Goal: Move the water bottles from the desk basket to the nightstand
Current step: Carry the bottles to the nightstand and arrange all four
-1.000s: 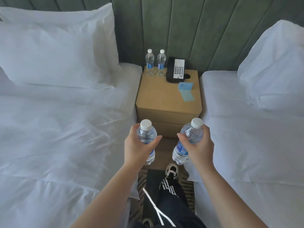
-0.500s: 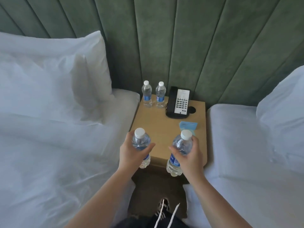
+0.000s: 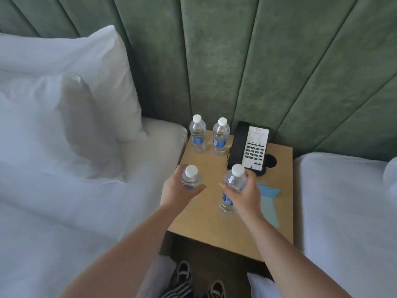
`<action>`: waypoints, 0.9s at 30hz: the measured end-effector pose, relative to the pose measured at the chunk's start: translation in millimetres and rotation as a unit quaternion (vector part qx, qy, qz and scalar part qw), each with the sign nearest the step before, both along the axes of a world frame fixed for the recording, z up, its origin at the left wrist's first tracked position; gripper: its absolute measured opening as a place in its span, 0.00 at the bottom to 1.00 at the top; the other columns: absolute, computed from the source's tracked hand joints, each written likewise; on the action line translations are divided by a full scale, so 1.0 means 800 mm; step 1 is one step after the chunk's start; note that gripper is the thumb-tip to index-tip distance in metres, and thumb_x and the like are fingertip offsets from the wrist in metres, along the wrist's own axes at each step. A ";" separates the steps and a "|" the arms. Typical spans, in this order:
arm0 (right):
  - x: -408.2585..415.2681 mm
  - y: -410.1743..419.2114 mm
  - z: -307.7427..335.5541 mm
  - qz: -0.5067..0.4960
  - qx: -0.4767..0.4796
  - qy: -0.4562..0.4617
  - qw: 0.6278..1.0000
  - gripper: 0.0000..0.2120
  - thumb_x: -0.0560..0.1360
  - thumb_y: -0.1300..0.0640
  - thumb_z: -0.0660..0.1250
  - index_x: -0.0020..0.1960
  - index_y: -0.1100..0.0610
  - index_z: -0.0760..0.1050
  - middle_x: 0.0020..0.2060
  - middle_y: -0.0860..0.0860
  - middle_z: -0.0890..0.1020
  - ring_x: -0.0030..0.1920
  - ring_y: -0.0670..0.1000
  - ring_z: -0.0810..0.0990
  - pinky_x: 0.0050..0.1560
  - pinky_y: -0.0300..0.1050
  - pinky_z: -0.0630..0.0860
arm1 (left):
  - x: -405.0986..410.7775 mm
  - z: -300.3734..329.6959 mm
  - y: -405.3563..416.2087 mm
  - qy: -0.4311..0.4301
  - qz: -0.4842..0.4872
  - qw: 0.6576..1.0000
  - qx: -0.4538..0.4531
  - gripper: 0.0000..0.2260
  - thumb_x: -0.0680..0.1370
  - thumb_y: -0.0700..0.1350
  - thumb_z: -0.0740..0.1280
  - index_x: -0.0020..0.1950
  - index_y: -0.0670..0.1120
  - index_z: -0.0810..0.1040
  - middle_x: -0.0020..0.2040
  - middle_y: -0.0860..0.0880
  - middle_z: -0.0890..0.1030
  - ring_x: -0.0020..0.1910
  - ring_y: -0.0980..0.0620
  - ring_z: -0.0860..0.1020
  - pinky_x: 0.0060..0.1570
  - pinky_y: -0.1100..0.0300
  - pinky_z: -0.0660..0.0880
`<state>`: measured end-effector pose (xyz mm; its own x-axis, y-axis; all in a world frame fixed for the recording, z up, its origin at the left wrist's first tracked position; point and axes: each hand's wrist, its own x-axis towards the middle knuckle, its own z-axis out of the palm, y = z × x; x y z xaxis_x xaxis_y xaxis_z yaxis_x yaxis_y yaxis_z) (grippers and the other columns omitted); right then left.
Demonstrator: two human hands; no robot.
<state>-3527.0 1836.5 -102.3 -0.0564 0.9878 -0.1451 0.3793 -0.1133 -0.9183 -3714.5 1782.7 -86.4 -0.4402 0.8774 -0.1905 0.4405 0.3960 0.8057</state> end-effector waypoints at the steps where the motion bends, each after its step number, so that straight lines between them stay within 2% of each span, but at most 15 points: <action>1: -0.009 0.014 -0.010 -0.007 -0.002 0.000 1.000 0.31 0.64 0.48 0.79 0.60 0.46 0.66 0.47 0.34 0.74 0.48 0.38 0.74 0.44 0.27 0.66 | -0.007 -0.008 0.016 -0.005 -0.007 1.000 -0.001 0.28 0.61 0.58 0.79 0.56 0.61 0.70 0.47 0.61 0.79 0.46 0.62 0.77 0.41 0.74 0.69; 3: -0.025 0.041 -0.031 -0.020 -0.010 0.004 1.000 0.31 0.63 0.49 0.79 0.60 0.47 0.65 0.47 0.37 0.74 0.49 0.42 0.75 0.45 0.31 0.67 | -0.022 -0.024 0.048 -0.010 -0.018 1.000 0.003 0.25 0.60 0.58 0.79 0.50 0.67 0.69 0.43 0.64 0.79 0.44 0.70 0.76 0.36 0.79 0.68; 6: -0.038 0.073 -0.049 -0.021 0.001 -0.007 1.000 0.32 0.62 0.48 0.79 0.58 0.44 0.64 0.47 0.37 0.75 0.47 0.42 0.75 0.42 0.33 0.67 | -0.035 -0.036 0.087 0.000 -0.034 0.999 0.021 0.24 0.61 0.57 0.79 0.46 0.71 0.68 0.43 0.70 0.78 0.44 0.75 0.74 0.38 0.81 0.66; 8: -0.043 0.092 -0.065 -0.020 0.009 -0.014 1.000 0.32 0.62 0.47 0.79 0.58 0.45 0.64 0.46 0.38 0.76 0.45 0.38 0.76 0.41 0.30 0.68 | -0.040 -0.050 0.110 0.004 -0.047 0.998 0.034 0.25 0.61 0.57 0.79 0.47 0.73 0.67 0.45 0.76 0.75 0.45 0.76 0.73 0.40 0.82 0.65; 10: -0.047 0.106 -0.078 -0.018 0.022 -0.013 1.000 0.32 0.62 0.48 0.79 0.58 0.46 0.64 0.45 0.36 0.75 0.46 0.29 0.74 0.40 0.24 0.67 | -0.043 -0.064 0.126 0.002 -0.046 0.998 0.041 0.26 0.61 0.57 0.78 0.48 0.74 0.66 0.46 0.78 0.74 0.46 0.78 0.72 0.40 0.83 0.65; 12: -0.049 0.116 -0.090 -0.016 0.033 -0.012 0.999 0.32 0.62 0.49 0.80 0.58 0.47 0.64 0.45 0.36 0.75 0.46 0.25 0.72 0.40 0.19 0.65 | -0.043 -0.081 0.135 -0.004 -0.038 0.999 0.035 0.25 0.61 0.56 0.78 0.49 0.72 0.67 0.44 0.74 0.76 0.46 0.78 0.72 0.39 0.82 0.65; 15: -0.053 0.125 -0.103 -0.008 0.033 -0.020 0.999 0.32 0.62 0.48 0.80 0.58 0.48 0.65 0.46 0.38 0.75 0.46 0.27 0.73 0.41 0.20 0.65 | -0.040 -0.104 0.139 -0.015 -0.026 0.999 0.027 0.26 0.61 0.56 0.79 0.53 0.64 0.69 0.44 0.67 0.77 0.45 0.77 0.73 0.38 0.80 0.67; 18: -0.056 0.132 -0.112 -0.002 0.031 -0.029 0.999 0.33 0.61 0.46 0.80 0.58 0.47 0.64 0.48 0.42 0.77 0.47 0.36 0.76 0.44 0.23 0.67 | -0.037 -0.119 0.137 -0.018 -0.008 0.999 0.032 0.30 0.61 0.58 0.78 0.58 0.60 0.70 0.44 0.67 0.77 0.45 0.76 0.73 0.37 0.79 0.67; 21: -0.060 0.137 -0.118 0.005 0.031 -0.030 0.999 0.34 0.61 0.47 0.80 0.59 0.47 0.64 0.51 0.45 0.78 0.50 0.44 0.76 0.45 0.26 0.68 | -0.037 -0.126 0.140 -0.017 -0.009 0.999 0.039 0.30 0.61 0.58 0.78 0.59 0.61 0.69 0.45 0.68 0.77 0.47 0.75 0.73 0.38 0.78 0.68; 23: -0.064 0.139 -0.118 0.002 0.032 -0.023 0.999 0.34 0.61 0.47 0.80 0.60 0.48 0.65 0.51 0.45 0.78 0.50 0.43 0.76 0.46 0.25 0.69 | -0.040 -0.127 0.145 -0.011 -0.023 0.999 0.044 0.29 0.62 0.57 0.78 0.58 0.62 0.67 0.45 0.67 0.76 0.47 0.75 0.73 0.39 0.80 0.68; 27: -0.070 0.132 -0.121 -0.002 0.040 -0.013 0.999 0.35 0.60 0.45 0.79 0.59 0.46 0.63 0.50 0.41 0.77 0.50 0.35 0.75 0.44 0.23 0.68 | -0.044 -0.134 0.143 -0.010 -0.040 0.998 0.054 0.28 0.64 0.57 0.78 0.57 0.63 0.66 0.46 0.65 0.78 0.47 0.70 0.75 0.40 0.77 0.70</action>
